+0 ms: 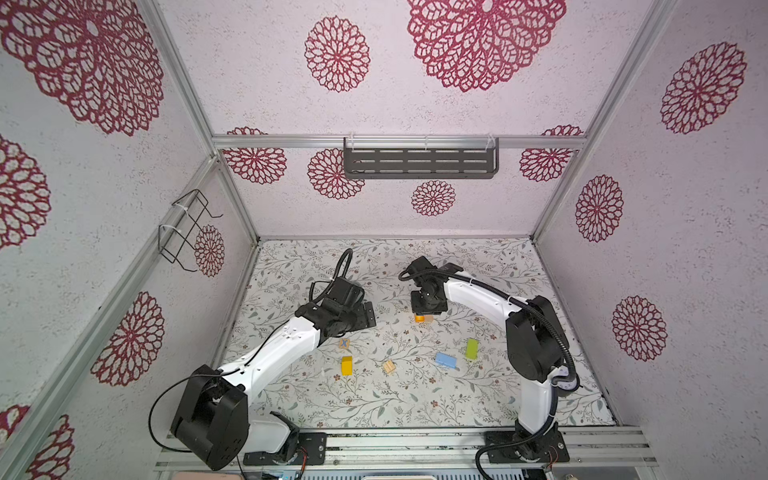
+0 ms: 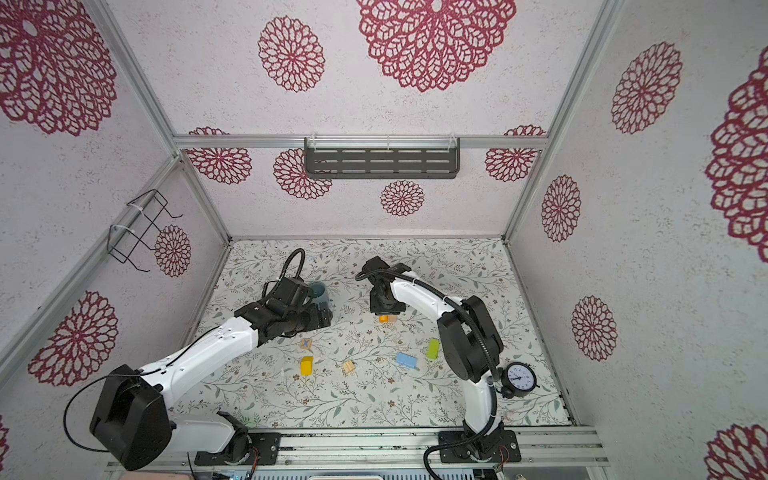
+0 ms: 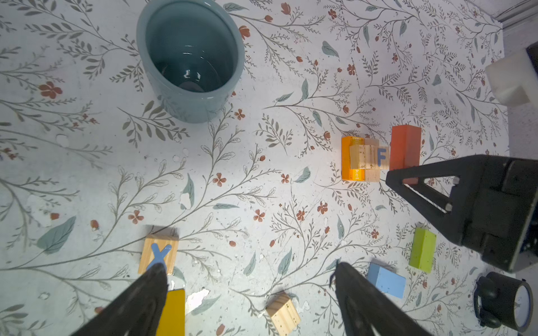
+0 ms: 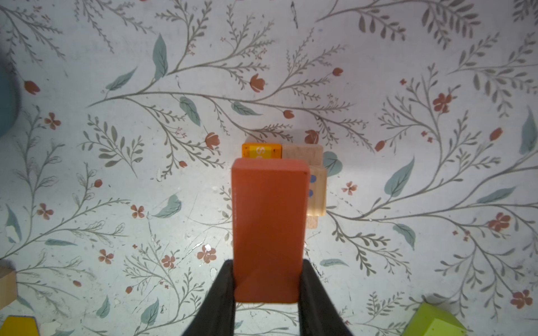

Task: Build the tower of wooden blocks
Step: 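Carry the red-orange block with the right gripper to the stack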

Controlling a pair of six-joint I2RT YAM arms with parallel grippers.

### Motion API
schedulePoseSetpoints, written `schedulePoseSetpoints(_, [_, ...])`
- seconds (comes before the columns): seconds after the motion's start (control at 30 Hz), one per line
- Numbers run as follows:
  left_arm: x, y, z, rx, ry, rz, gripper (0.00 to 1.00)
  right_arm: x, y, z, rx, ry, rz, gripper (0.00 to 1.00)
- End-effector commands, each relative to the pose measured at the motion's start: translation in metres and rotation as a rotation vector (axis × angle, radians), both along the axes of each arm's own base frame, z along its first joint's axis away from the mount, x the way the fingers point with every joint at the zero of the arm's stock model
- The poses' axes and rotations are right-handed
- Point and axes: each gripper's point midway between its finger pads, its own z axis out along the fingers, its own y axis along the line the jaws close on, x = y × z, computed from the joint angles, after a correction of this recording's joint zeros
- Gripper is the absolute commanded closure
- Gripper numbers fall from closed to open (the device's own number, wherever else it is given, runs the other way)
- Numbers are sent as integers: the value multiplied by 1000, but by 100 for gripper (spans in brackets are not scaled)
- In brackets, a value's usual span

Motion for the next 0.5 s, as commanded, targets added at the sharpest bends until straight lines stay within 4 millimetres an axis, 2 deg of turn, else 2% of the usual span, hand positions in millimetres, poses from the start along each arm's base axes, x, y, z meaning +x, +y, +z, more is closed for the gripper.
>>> schedulePoseSetpoints(0.0, [7, 0, 5, -3, -13, 6, 7, -4, 4, 5, 2, 14, 27, 81])
schedulePoseSetpoints(0.47, [7, -3, -2, -16, 3, -2, 7, -15, 5, -10, -10, 54, 35, 81])
